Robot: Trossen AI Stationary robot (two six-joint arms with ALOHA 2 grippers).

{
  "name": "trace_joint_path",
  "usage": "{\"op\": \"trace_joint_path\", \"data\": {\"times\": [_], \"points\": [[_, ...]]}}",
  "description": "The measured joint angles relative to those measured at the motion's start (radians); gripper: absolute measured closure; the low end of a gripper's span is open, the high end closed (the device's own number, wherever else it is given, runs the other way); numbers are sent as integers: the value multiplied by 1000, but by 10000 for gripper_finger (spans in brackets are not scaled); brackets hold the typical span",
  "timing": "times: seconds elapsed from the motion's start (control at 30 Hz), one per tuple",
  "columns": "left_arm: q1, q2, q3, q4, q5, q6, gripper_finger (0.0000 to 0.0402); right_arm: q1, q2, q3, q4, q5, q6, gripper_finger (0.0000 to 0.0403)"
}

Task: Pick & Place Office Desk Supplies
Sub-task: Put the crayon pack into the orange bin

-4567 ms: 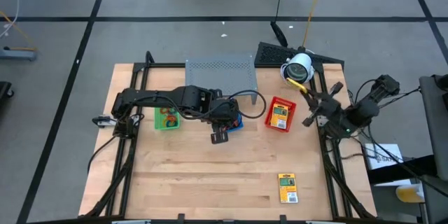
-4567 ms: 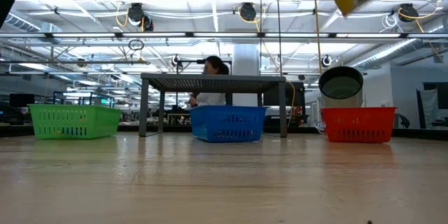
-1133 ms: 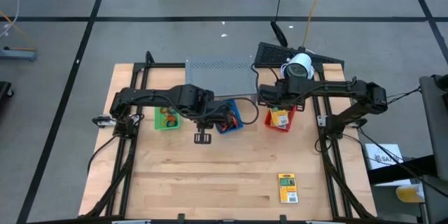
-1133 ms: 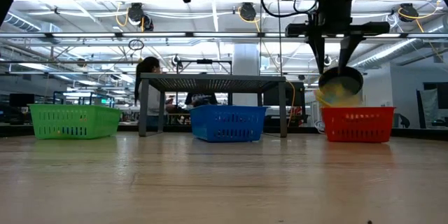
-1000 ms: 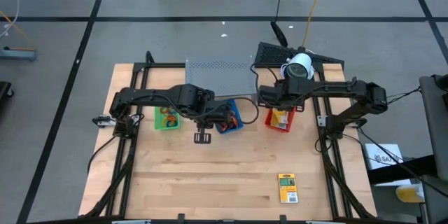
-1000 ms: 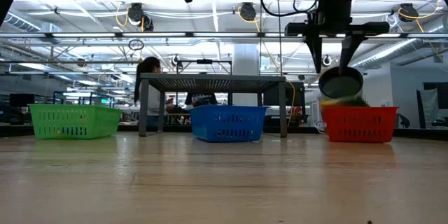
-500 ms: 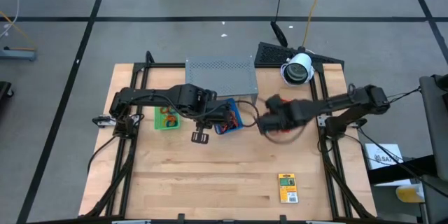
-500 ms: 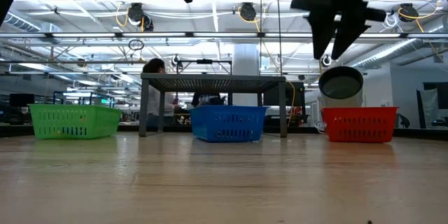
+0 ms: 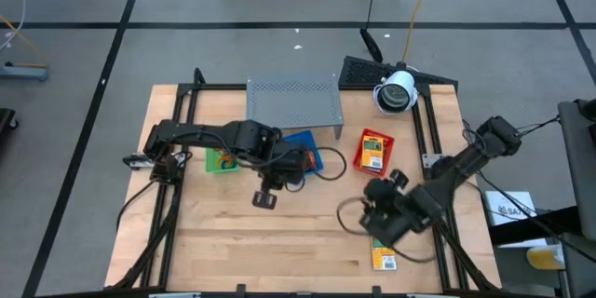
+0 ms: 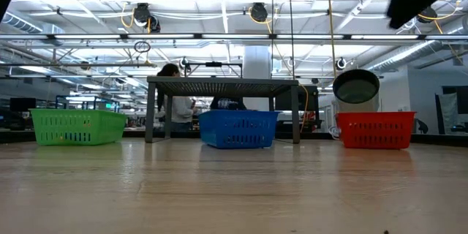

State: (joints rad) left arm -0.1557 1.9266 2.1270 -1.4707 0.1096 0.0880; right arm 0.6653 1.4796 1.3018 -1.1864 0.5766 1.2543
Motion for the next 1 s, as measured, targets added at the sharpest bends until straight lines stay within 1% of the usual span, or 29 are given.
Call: {"op": "trace_joint_path", "data": {"times": [0.07,0.13,0.23,0.33,0.47,0.57,0.67,0.77,0.83,1.0], "points": [[-18,0,-19,79,28,-11,371,55,0,0,24,0,11,210],[-37,1,-40,135,33,-19,371,100,0,0,57,-7,12,211],[-59,0,-85,204,37,-26,371,139,0,0,86,-85,-15,210],[-74,1,-130,235,37,-60,371,152,-1,-9,87,-169,-27,210],[-83,1,-174,247,48,-137,371,139,0,-83,104,-288,-74,214],[-89,1,-203,270,48,-204,371,114,0,-190,172,-405,-120,220],[-92,1,-214,285,48,-274,371,93,0,-294,254,-491,-180,226],[-99,1,-214,332,47,-333,371,70,0,-368,283,-584,-219,232],[-107,1,-214,362,47,-355,371,59,0,-396,296,-627,-256,235],[-131,1,-214,450,47,-389,371,39,0,-429,375,-689,-359,239]]}}
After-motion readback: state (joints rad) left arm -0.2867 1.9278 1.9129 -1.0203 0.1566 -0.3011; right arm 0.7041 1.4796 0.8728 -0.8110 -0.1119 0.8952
